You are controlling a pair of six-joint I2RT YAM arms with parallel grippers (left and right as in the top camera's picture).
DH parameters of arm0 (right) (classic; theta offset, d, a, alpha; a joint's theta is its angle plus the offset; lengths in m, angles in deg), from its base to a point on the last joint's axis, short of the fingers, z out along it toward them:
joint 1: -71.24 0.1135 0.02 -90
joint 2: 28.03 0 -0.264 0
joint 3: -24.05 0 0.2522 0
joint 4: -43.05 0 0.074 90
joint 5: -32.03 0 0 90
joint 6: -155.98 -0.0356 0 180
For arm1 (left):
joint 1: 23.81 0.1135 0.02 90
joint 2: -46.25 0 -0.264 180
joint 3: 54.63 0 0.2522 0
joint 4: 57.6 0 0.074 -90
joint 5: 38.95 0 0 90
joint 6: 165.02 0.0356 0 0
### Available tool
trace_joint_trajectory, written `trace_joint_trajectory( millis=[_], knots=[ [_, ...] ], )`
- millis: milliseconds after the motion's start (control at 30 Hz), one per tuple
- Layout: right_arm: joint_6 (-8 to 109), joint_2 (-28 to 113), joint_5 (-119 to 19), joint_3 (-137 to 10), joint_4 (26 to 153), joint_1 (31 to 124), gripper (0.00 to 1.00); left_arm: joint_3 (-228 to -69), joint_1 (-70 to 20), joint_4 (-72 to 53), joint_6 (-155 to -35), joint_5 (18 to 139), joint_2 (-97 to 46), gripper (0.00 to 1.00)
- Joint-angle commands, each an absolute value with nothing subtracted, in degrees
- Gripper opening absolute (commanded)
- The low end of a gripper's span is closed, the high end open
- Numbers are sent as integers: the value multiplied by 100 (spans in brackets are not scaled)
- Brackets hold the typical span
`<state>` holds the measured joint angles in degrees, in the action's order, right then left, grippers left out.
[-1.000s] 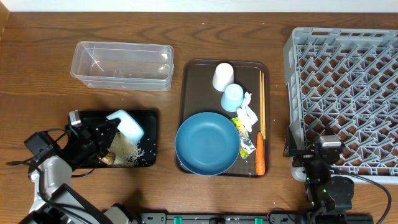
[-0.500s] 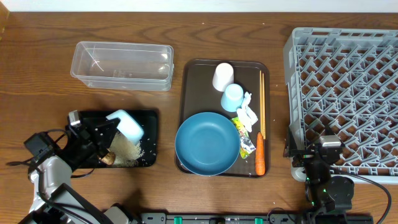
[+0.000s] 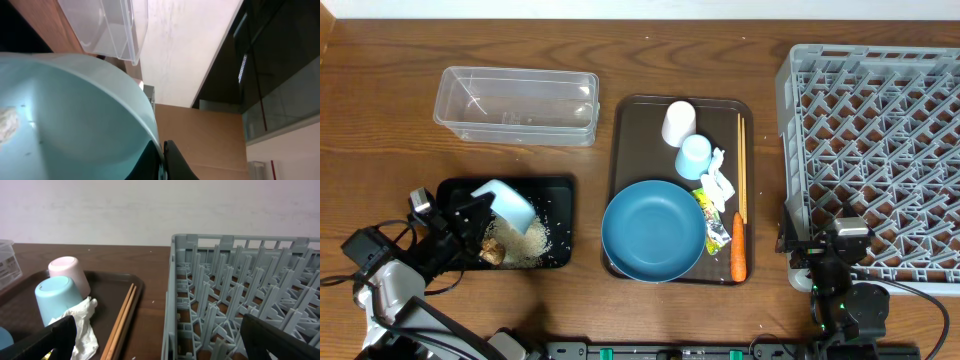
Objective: Sort waste into correct bins and load items into the dishwasher rack
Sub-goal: 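Tilt the bowl over the black tray to pour out the rice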
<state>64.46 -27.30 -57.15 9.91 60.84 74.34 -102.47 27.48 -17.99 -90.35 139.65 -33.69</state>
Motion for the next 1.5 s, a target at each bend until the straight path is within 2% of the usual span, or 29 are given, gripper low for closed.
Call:
trace_joint_trajectory(
  millis=[0,1033,1267,1467],
  knots=[
    [6367,-2739,-5711,997,6106,7486,99,-10219,2772,-1896,-9234,14120,-3384,6],
    [6367,-2739,-5711,997,6106,7486,99,-10221,2684,-1784,-9112,14118,-3284,6],
    [6367,-2739,-5711,997,6106,7486,99,-10254,2505,-1804,-9256,14116,-2528,6],
    [6367,-2739,-5711,997,6106,7486,99,-10560,1961,-1920,-10128,13635,-1398,6]
  ],
)
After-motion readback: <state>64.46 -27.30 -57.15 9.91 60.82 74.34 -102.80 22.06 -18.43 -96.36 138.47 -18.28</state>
